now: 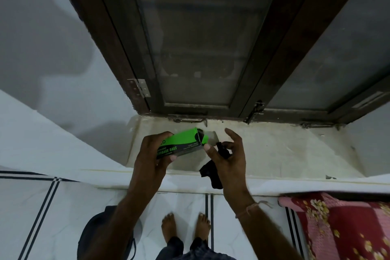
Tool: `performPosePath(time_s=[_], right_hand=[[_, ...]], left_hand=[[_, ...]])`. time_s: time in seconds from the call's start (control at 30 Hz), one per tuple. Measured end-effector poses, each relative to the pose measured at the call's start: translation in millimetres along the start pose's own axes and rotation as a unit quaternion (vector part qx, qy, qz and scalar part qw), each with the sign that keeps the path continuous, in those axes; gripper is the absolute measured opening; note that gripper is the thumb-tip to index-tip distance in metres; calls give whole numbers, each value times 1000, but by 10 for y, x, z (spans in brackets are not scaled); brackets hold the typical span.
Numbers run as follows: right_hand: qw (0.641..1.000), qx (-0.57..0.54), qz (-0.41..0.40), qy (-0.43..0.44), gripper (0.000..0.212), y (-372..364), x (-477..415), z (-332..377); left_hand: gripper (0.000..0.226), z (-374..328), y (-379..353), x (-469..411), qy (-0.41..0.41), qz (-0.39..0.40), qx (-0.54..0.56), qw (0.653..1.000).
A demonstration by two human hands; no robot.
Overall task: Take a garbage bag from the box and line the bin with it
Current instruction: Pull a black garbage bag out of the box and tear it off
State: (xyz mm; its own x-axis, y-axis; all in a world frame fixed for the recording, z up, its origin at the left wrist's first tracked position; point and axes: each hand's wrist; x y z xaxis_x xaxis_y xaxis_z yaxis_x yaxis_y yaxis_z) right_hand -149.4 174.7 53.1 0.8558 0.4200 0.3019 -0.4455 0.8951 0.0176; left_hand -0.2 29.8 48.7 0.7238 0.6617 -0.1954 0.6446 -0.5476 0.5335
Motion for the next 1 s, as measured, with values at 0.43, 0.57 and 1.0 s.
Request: performPosePath(time_s=[0.43, 0.57, 1.0], right_hand=[[989, -39, 135, 44, 34, 69, 66, 185], [987, 24, 142, 69, 35, 100, -24, 177], [985, 31, 157, 68, 30, 115, -136, 59]], left_hand=[[51, 1, -3, 38, 0, 6, -20, 1000], [52, -4, -3, 22, 2, 17, -30, 999], [53, 29, -6, 7, -4, 17, -59, 998]])
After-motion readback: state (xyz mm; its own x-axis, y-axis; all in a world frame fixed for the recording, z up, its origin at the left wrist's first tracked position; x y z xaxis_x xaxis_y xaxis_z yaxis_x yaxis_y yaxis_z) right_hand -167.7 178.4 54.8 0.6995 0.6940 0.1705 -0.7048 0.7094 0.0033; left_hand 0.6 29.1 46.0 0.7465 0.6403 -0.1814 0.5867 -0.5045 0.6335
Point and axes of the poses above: each hand's wrist, its own x-axis away from the middle knuckle, its own y-axis out of the back of the hand, z = x × y, and after that the axes turned 3 degrees about -y, right-handed
